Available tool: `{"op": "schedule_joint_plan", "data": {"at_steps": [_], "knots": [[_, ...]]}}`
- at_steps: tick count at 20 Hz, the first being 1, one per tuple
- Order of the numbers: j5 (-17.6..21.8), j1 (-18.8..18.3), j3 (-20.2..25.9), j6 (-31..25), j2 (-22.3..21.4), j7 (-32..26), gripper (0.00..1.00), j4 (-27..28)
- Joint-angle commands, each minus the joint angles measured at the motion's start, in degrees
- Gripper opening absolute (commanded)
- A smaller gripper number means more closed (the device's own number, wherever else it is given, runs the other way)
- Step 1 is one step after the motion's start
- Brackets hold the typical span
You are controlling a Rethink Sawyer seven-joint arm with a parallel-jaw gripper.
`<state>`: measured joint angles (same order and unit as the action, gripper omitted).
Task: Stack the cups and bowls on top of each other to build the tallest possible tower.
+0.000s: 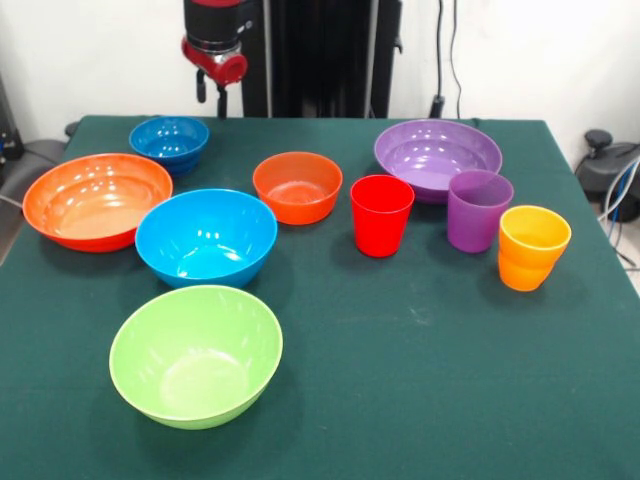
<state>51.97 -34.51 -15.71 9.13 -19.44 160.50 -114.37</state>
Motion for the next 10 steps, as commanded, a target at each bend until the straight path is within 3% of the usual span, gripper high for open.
{"op": "schedule_joint_plan", "data": {"at_steps": [1,10], "knots": [[2.28,1.84,2.60,5.78,2.64,-3.09,1.00,8.53],[4.30,1.51,1.89,5.73,1.67,-4.24,1.00,9.86]]}}
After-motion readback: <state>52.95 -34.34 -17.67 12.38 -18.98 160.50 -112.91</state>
